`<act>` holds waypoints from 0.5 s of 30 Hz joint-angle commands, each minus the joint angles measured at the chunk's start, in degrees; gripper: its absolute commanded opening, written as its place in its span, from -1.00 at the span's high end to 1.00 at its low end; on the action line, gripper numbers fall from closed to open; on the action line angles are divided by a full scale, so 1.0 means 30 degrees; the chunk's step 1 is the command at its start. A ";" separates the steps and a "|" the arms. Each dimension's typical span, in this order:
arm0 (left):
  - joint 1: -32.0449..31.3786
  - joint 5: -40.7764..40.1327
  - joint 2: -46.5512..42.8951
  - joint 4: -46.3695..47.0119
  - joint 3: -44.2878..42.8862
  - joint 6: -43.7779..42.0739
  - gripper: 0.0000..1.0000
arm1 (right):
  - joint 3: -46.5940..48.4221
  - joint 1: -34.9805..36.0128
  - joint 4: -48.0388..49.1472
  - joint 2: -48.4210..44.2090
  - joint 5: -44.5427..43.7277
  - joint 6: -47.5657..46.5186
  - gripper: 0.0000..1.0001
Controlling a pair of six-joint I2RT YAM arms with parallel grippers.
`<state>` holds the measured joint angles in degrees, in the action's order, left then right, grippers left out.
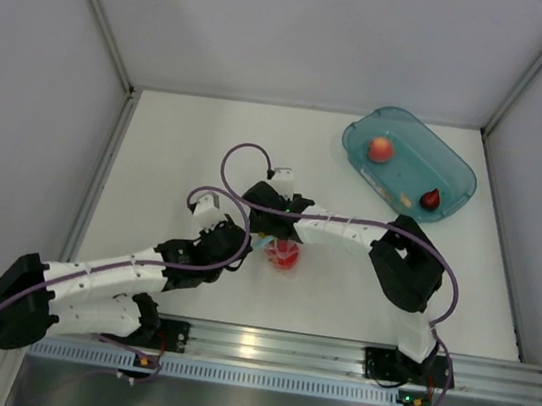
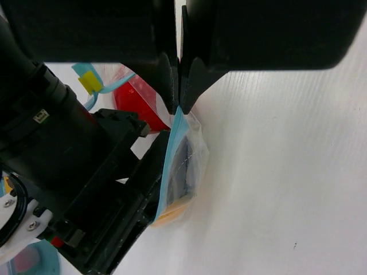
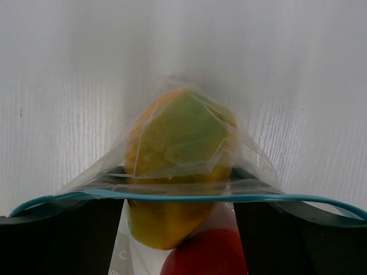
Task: Open the zip-top bag and remove the fake food
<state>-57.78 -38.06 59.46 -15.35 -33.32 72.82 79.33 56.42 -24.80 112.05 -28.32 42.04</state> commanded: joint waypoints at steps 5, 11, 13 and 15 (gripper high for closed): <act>-0.0076 -0.0260 -0.0338 0.0109 0.0237 -0.0219 1.00 | 0.0364 -0.0849 0.0355 0.0971 -0.0873 -0.0508 -0.38; -0.0076 -0.0817 -0.0426 0.0079 0.0297 -0.0482 1.00 | -0.1011 -0.0761 0.1816 -0.0696 -0.1137 -0.1706 0.13; -0.0076 -0.1197 -0.0426 0.0079 0.0180 -0.0687 1.00 | -0.1598 -0.0528 0.1995 -0.1631 -0.1138 -0.2059 0.15; -0.0047 -0.1606 -0.0484 0.0079 -0.0199 -0.1182 1.00 | -0.1949 -0.0178 0.2025 -0.2220 -0.1022 -0.2644 0.15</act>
<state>-57.80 -38.96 59.37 -14.85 -32.88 72.01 74.91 56.12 -20.38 110.34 -28.67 37.71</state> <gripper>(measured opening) 0.020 0.657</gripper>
